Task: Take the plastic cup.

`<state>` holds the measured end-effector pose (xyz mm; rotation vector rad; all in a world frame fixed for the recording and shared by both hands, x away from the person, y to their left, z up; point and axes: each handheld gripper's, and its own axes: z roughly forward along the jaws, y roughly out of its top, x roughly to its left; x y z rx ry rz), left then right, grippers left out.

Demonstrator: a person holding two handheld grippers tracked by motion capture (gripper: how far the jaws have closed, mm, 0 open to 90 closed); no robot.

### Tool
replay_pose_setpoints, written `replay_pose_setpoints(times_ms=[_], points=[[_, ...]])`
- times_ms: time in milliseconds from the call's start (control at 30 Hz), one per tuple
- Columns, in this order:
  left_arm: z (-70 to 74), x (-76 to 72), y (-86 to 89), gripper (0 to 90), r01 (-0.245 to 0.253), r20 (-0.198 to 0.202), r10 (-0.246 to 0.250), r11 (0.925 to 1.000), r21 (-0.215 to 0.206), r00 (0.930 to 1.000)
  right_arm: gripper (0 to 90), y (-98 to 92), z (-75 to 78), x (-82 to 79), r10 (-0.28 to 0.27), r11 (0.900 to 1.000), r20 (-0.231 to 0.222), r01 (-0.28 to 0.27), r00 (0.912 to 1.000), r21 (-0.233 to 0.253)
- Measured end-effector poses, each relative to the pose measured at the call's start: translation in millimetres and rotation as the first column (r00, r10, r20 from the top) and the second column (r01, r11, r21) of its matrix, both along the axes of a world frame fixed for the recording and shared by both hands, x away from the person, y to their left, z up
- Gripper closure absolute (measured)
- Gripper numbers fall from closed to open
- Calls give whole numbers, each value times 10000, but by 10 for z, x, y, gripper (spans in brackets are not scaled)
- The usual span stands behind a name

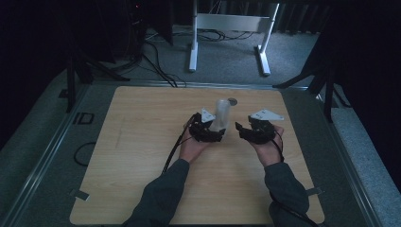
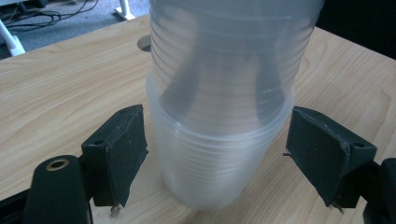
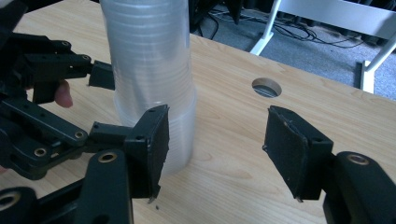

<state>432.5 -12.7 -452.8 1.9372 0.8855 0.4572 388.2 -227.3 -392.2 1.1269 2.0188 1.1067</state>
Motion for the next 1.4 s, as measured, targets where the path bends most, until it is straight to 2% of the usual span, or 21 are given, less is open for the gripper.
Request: replay_pose_setpoints(times_ms=[167, 267, 567, 933, 1100, 1400], points=[[-20, 5, -20, 202, -42, 17, 42, 9999, 97, 10000, 385, 29, 17, 29, 59, 10000, 15, -59, 10000, 71], [-29, 8, -27, 203, -82, -19, 82, 10000, 15, 10000, 384, 71, 30, 60, 197, 9998, 36, -197, 9998, 93], [-29, 6, -27, 205, -68, 60, 69, 10000, -54, 10000, 398, 147, 79, 126, 464, 9973, 67, -467, 9989, 570], [-36, 6, -16, 213, -106, 60, 107, 9999, -111, 9999, 332, 390, 201, 241, 961, 9931, 333, -981, 9948, 648], [-45, 6, -13, 213, -145, 67, 146, 9998, -148, 9999, 321, 450, 229, 312, 1133, 9893, 268, -1152, 9932, 890], [-39, 1, -13, 222, -118, 216, 124, 9996, -250, 9997, 330, 538, 239, 451, 1232, 9872, 172, -1243, 9922, 1000]])
